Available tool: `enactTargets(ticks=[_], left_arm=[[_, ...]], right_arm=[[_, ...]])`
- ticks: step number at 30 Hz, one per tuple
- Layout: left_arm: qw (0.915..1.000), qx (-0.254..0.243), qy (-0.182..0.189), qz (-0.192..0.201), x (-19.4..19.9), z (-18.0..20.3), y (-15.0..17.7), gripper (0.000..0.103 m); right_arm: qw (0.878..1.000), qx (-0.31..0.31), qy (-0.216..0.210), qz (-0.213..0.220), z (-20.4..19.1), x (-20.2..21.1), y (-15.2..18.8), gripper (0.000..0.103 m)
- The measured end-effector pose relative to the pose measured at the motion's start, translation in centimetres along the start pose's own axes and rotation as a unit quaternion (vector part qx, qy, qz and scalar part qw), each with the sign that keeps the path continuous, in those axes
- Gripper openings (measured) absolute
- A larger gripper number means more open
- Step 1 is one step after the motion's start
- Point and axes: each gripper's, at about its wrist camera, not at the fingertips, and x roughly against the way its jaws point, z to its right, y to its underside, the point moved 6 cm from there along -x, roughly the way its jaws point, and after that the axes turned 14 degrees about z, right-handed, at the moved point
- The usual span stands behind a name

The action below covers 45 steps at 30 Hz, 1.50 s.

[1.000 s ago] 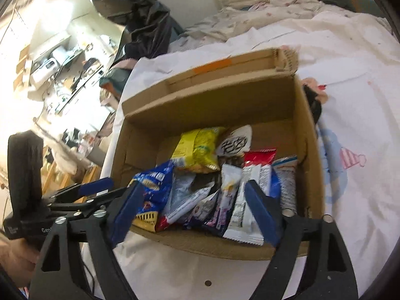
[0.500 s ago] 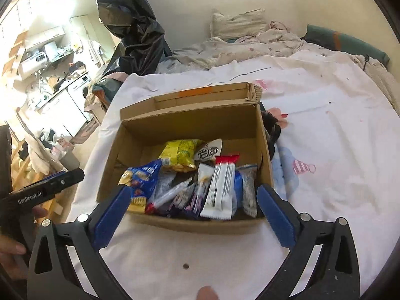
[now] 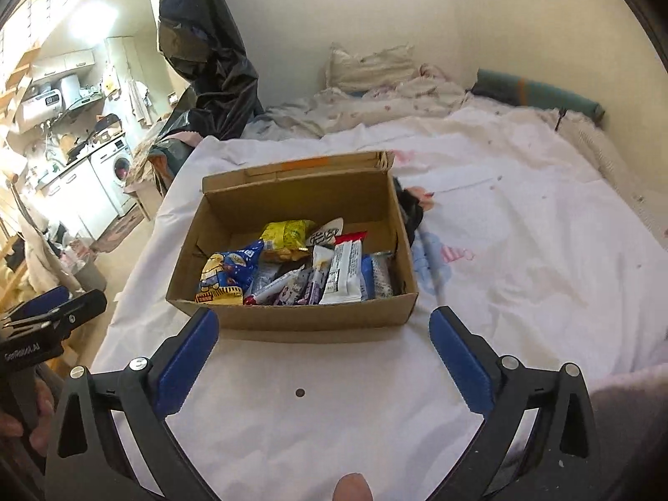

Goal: Organize snacks

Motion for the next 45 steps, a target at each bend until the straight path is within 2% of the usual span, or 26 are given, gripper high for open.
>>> enactTargets(ticks=[7, 10, 19, 45], left_arm=[[0.9994, 0.024, -0.003, 0.027, 1.4, -0.8, 0.3, 0.103], [0.999, 0.013, -0.011, 0.042, 1.5, -0.6, 0.1, 0.103], [0.9992, -0.002, -0.006, 0.041, 0.8, 0.6, 0.4, 0.103], [0.9993, -0.008, -0.004, 0.038, 1.0, 0.8, 0.6, 0.103]], right_arm=[[0.999, 0.017, 0.014, 0.044, -0.5, 1.0, -0.8, 0.103], [0.999, 0.016, 0.011, 0.032, -0.7, 0.3, -0.4, 0.103], [1.0, 0.018, 0.011, 0.016, -1.1, -0.3, 0.1, 0.103], [0.999, 0.026, 0.008, 0.021, -1.5, -0.2, 0.1, 0.103]])
